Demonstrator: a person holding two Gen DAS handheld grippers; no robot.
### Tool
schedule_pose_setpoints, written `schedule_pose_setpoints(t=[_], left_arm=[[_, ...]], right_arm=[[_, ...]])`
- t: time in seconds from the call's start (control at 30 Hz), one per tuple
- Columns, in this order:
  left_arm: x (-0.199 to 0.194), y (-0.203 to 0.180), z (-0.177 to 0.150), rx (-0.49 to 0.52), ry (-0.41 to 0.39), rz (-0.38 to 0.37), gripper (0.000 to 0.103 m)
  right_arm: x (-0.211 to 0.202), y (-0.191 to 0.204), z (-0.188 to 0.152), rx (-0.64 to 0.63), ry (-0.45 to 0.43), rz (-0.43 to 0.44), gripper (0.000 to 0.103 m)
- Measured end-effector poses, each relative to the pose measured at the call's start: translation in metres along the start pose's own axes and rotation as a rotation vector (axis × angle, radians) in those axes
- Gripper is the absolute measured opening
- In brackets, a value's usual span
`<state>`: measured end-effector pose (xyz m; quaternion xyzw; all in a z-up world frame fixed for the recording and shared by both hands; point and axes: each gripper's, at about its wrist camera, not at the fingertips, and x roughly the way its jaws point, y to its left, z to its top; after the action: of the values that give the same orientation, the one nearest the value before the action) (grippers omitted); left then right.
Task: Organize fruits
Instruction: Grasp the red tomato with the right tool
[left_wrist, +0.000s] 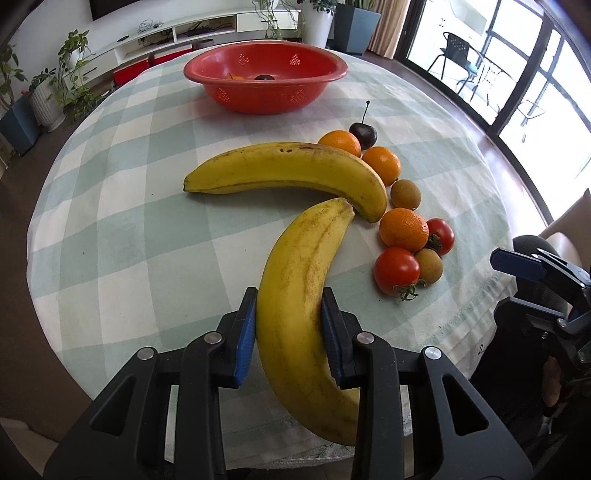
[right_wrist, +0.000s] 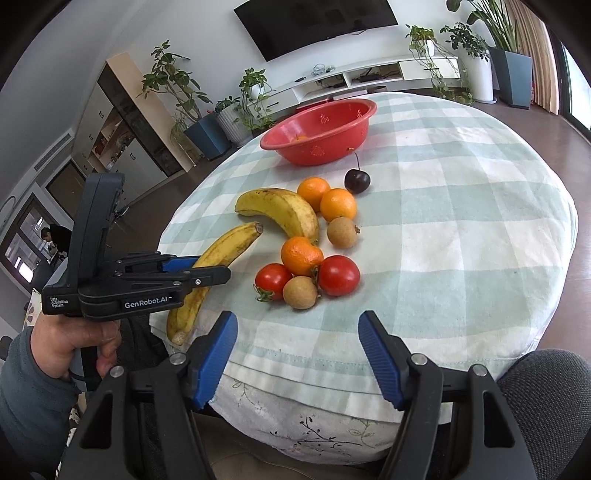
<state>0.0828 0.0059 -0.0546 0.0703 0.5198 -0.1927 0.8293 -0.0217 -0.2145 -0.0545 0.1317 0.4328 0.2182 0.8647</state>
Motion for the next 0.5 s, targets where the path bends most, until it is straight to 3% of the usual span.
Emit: schedule_pose_setpoints(t=[0.33, 0.5], left_arm=[[-0.017, 0.017, -0.012, -0.086, -0.095, -0.143, 0.03], [-0.016, 0.019, -0.017, -0.1, -0.105, -0.183, 0.03]], right_arm=[[0.018, -0.007, 0.014, -0.022, 0.027, -0.098, 0.052], [0.03, -0.011, 0.023, -0.058, 0.064, -0.155, 0.048]])
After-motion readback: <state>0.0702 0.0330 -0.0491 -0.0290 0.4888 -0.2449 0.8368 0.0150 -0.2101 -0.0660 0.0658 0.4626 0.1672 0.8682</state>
